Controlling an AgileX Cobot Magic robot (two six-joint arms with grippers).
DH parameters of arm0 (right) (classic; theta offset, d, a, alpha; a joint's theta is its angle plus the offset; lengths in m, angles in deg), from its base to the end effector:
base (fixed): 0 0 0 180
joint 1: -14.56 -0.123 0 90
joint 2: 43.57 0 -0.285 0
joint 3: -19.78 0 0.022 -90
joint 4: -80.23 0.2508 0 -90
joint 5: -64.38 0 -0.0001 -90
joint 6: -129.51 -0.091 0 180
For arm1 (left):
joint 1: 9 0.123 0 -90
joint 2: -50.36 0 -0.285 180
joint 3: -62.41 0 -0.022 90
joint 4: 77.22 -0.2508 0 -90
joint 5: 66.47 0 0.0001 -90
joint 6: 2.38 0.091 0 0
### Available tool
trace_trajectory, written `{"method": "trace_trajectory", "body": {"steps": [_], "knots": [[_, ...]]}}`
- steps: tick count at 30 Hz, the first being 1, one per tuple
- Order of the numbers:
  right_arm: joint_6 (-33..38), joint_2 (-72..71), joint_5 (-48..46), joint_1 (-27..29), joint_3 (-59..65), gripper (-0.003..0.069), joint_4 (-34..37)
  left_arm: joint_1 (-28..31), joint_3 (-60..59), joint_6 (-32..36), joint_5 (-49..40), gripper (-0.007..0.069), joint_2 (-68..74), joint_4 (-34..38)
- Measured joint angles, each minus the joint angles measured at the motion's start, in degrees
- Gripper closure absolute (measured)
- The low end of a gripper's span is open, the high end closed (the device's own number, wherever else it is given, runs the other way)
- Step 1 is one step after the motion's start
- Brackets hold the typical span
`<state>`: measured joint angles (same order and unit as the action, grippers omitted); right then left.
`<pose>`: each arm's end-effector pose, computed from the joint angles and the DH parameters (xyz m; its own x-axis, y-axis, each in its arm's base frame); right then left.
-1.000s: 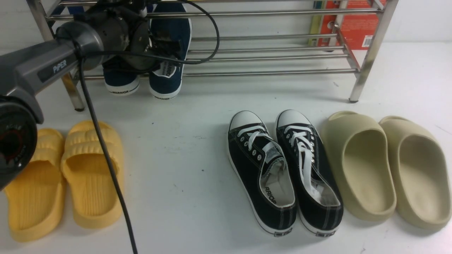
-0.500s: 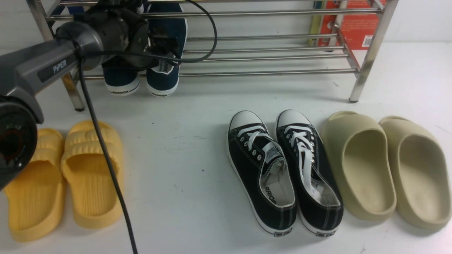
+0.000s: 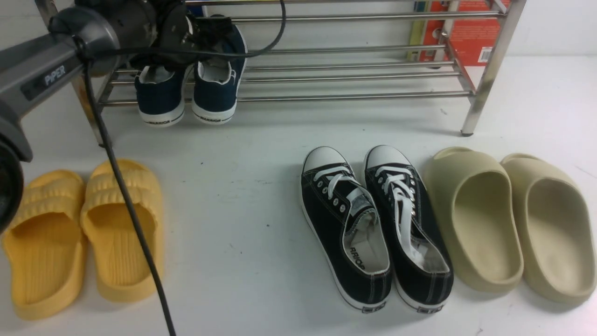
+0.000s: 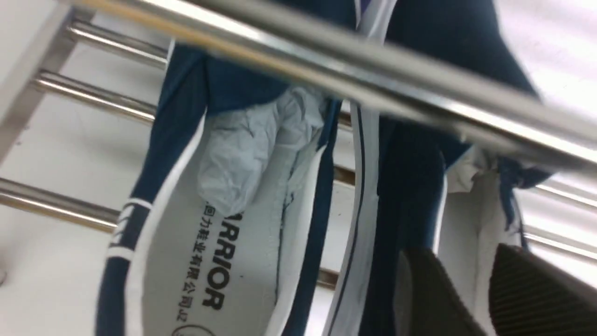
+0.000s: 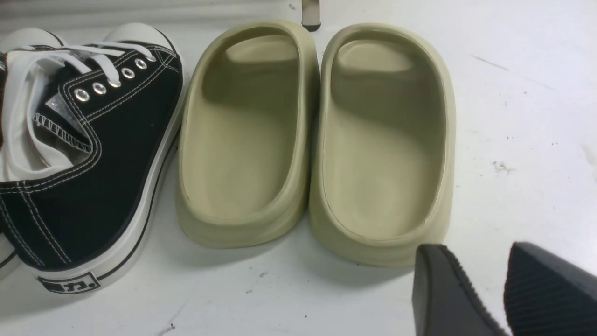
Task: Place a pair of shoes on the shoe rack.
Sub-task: Use the left arm to put a shoe into the shoe rack
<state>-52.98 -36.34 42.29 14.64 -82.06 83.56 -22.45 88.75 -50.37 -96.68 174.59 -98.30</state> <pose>0.0523 0.0019 0.1736 -0.3003 0.0976 -0.9488 0.0098 0.9950 0.0992 0.4743 -0.0965 0.2928 -0.5450 -0.3686 -0.7530 -0.2091 0.9295 -0.3037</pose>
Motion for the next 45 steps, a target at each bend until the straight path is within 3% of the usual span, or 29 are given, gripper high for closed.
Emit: {"method": "trace_trajectory", "body": {"steps": [8, 14, 18, 25, 35, 45], "knots": [[0.00, 0.00, 0.00, 0.00, 0.00, 0.0419, 0.00, -2.88, 0.00, 3.78, -12.56, 0.0387, -5.17, 1.83], [0.00, 0.00, 0.00, 0.00, 0.00, 0.0419, 0.00, -8.16, -0.81, 9.32, -21.81, 0.0491, -11.38, 2.58], [0.00, 0.00, 0.00, 0.00, 0.00, 0.0419, 0.05, -9.12, -9.81, 10.46, -22.81, 0.0624, -17.58, 3.12], [0.00, 0.00, 0.00, 0.00, 0.00, 0.0419, 0.00, -8.96, -25.65, 12.90, -13.16, 0.0638, -19.44, 3.43], [0.00, 0.00, 0.00, 0.00, 0.00, 0.0419, 0.00, -4.12, -21.87, 13.14, -1.81, 0.0638, -7.42, 1.76], [0.00, 0.00, 0.00, 0.00, 0.00, 0.0419, 0.00, -3.65, -19.77, 13.14, 6.11, 0.0638, -5.01, 1.52]]}}
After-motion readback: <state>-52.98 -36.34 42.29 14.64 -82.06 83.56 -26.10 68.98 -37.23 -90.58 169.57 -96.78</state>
